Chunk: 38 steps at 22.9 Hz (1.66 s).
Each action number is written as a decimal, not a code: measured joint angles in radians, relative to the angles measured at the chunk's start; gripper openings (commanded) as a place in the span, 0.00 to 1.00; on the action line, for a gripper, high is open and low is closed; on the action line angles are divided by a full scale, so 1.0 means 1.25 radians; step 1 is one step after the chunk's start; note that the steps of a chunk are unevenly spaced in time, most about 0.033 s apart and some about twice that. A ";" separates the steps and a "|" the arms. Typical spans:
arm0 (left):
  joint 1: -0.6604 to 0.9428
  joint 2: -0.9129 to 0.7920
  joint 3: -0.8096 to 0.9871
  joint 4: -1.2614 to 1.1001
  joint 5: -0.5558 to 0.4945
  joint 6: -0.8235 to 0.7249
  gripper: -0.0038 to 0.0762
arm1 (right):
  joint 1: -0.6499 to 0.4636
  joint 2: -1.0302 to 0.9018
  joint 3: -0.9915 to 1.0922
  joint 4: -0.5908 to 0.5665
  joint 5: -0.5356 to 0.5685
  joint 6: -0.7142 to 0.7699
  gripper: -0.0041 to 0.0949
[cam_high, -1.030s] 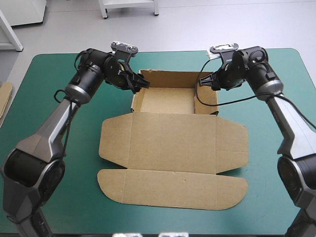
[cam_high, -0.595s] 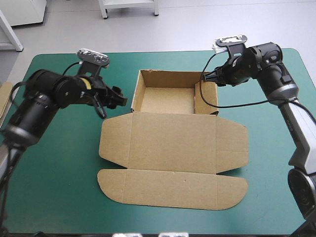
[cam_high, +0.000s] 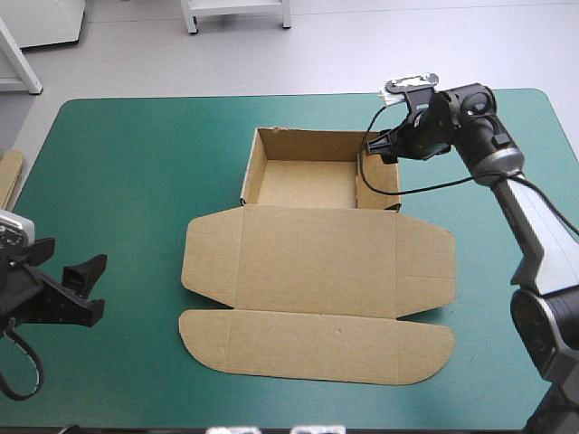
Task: Fold the box
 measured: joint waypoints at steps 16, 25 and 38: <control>0.000 -0.019 0.143 0.046 -0.112 0.000 0.64 | 0.000 0.184 0.000 -0.015 -0.046 0.032 0.02; 0.000 0.038 0.166 0.030 -0.248 0.000 0.64 | -0.025 0.181 -0.001 -0.098 -0.045 0.026 0.02; 0.000 0.114 0.167 0.039 -0.294 0.000 0.64 | -0.493 0.135 -0.001 -0.188 -0.056 -0.107 0.02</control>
